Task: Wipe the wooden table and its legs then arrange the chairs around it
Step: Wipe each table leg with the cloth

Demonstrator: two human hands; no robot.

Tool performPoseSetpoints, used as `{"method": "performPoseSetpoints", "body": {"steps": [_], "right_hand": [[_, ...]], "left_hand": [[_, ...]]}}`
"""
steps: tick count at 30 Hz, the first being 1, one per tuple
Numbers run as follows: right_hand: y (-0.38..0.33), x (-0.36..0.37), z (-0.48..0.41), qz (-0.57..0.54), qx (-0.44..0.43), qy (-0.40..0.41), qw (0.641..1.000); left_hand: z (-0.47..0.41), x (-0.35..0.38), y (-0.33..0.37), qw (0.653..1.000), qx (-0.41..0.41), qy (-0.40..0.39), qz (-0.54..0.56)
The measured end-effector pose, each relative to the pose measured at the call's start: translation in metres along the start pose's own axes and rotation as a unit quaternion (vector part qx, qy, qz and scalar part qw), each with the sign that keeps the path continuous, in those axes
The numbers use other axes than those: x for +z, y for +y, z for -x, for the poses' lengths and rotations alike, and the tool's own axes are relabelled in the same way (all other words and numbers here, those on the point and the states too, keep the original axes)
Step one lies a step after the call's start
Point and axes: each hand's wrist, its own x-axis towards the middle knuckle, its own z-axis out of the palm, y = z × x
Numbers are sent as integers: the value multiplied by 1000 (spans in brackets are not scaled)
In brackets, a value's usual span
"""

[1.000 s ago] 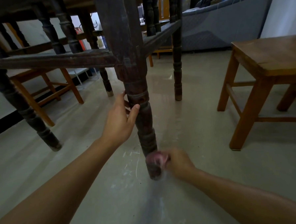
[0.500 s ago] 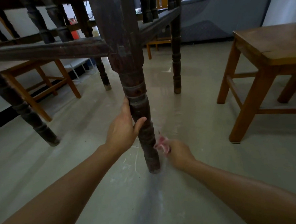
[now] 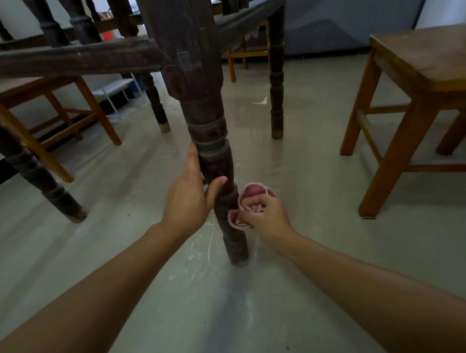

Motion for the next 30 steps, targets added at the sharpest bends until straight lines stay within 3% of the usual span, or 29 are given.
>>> {"method": "performPoseSetpoints", "body": {"steps": [5,9,11,15,19,21,25,26,29,30], "right_hand": [[15,12,4,86,-3,-30,996],[66,1,18,367,44,-157,916],[70,-11,16,336,80,-156,925],[23,-30,-25,268,10,45,962],[-9,7,-11,147,-82,14,986],[17,19,11,184,-70,7,980],[73,7,40,290,27,-178,940],[70,3,36,273,34,-170,946],[54,-3,-4,167,34,-6,985],[45,0,-17,116,50,10,992]], "left_hand": [[0,-1,1,1000,3,-7,6],[0,-4,1,1000,3,-11,5],[-1,-4,1,1000,7,-13,5],[-1,-3,-1,1000,7,-11,10],[0,-2,-2,1000,14,-7,13],[1,0,-2,1000,9,4,10],[11,11,-3,1000,-1,17,15],[13,14,-3,1000,-8,12,14],[17,24,-9,999,-48,-7,-2],[18,28,-12,998,-60,-15,-2]]}}
